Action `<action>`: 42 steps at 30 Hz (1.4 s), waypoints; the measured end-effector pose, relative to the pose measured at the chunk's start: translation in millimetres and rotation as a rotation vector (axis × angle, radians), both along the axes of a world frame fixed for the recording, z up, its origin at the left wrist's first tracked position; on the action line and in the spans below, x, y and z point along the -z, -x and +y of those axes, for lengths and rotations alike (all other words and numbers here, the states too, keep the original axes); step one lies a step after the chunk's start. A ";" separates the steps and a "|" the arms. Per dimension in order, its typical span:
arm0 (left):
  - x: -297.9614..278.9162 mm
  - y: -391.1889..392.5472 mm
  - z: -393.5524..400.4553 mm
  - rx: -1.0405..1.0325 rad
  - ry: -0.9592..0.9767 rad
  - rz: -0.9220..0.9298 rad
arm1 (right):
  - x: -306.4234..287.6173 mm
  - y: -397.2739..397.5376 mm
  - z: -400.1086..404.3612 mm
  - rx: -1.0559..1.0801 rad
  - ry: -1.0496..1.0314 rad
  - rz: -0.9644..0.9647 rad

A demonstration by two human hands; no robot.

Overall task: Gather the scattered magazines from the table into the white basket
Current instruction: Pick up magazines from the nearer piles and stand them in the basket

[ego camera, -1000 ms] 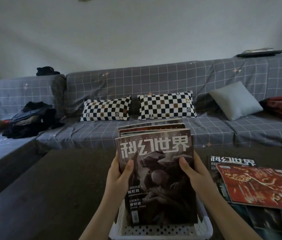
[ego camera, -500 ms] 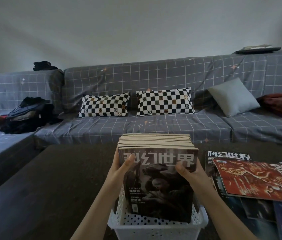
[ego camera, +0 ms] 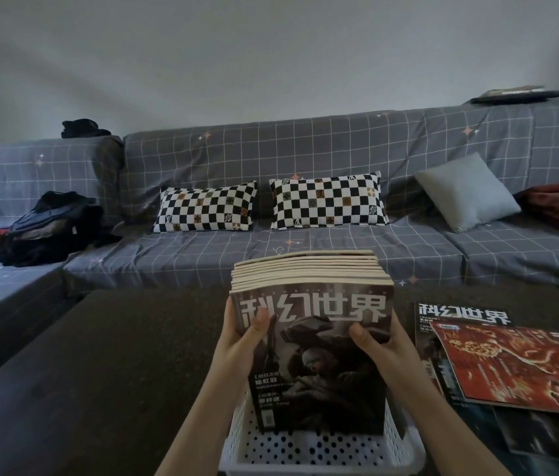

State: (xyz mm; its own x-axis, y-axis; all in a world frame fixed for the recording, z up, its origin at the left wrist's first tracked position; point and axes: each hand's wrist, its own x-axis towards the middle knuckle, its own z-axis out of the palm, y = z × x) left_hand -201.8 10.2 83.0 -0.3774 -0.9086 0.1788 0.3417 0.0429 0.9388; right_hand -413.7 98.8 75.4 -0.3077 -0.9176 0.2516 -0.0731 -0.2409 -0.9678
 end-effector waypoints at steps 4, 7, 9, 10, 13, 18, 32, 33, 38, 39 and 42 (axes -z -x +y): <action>2.3 -13.1 -11.7 0.070 0.032 -0.094 | 7.0 5.4 6.2 -0.055 -0.079 0.072; 5.0 -12.3 -12.9 0.073 0.036 -0.147 | 9.2 -1.6 4.4 -0.013 -0.062 -0.032; 6.8 -7.9 -11.3 0.078 0.002 -0.112 | 9.2 -5.6 3.1 0.012 -0.050 -0.082; 6.6 -7.3 -11.2 0.086 -0.017 -0.105 | 9.4 -4.0 3.8 0.010 -0.061 -0.072; 1.3 -9.7 -12.0 0.131 -0.032 -0.104 | 5.8 -2.1 7.0 -0.040 -0.097 -0.025; -1.7 -8.4 -9.9 0.127 -0.035 -0.125 | 4.6 -6.7 4.4 0.018 -0.096 0.021; 13.3 -6.7 6.3 -0.041 -0.052 -0.136 | 7.2 -13.0 14.5 0.044 -0.120 -0.007; 19.1 -7.6 10.3 -0.050 -0.051 -0.158 | 10.7 -15.8 16.6 0.051 -0.124 -0.004; 35.6 -4.6 20.1 -0.052 -0.047 -0.205 | 11.7 -22.8 22.5 0.070 -0.108 0.024; 35.1 -3.8 20.2 -0.054 -0.055 -0.196 | 12.1 -22.8 22.7 0.071 -0.107 0.034; 34.9 -5.0 18.7 -0.055 -0.064 -0.189 | 13.7 -21.8 23.3 0.069 -0.102 0.074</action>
